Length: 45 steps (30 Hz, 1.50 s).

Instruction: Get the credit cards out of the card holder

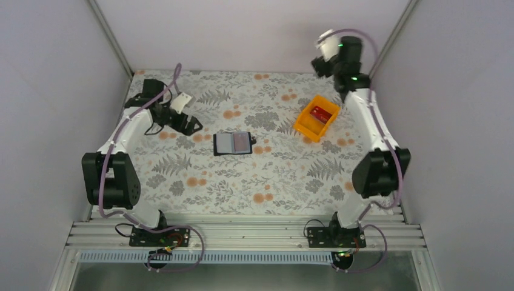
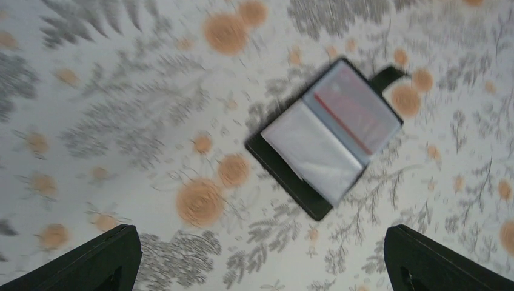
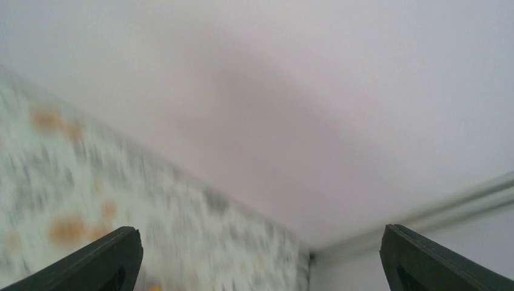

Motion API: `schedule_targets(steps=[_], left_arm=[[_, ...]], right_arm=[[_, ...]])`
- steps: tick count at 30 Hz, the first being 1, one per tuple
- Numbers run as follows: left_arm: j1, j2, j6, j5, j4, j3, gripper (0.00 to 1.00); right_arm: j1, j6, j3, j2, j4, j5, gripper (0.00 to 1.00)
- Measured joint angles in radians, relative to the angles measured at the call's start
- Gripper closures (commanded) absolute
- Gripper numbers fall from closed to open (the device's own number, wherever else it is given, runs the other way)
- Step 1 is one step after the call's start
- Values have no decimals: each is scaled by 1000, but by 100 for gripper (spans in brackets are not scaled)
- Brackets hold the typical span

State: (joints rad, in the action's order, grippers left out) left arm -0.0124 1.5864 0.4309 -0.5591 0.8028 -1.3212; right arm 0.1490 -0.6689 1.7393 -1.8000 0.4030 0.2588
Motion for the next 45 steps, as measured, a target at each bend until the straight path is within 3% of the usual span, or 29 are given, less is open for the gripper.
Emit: schedule_targets(steps=[5,8,11,16,17,20,23,29,34,42,45], left_arm=[[64,9,43,49,-2,92,1],[101,28,56,63,-25,122,1],[130,50,56,68,-59,154,3],[151,106,11,70,-157,209,7],[151,109,-6,70,-184,228,9],[151,117,-56,63,-235,258,12],[153,137,-95,51,-276,266,13],[154,194,-175,5,-309,267,13],[154,223,-222,-21,-312,267,17],[154,243,-251,-56,-316,267,22],[154,251,-256,-68,-319,267,23]], right_arm=[[-138,348,23,141,-221,-425,1],[-161,505,107,120,-278,-597,1],[-113,571,102,111,-317,-674,1],[48,647,-108,153,-346,-685,1],[82,671,-151,159,-342,-686,4],[181,775,-250,161,-317,-690,26],[267,879,-274,116,-259,-691,37],[406,1022,-298,-72,-158,-673,46],[460,1092,-312,-197,-46,-629,56],[466,1118,-314,-253,37,-575,59],[466,1118,-314,-265,40,-573,66]])
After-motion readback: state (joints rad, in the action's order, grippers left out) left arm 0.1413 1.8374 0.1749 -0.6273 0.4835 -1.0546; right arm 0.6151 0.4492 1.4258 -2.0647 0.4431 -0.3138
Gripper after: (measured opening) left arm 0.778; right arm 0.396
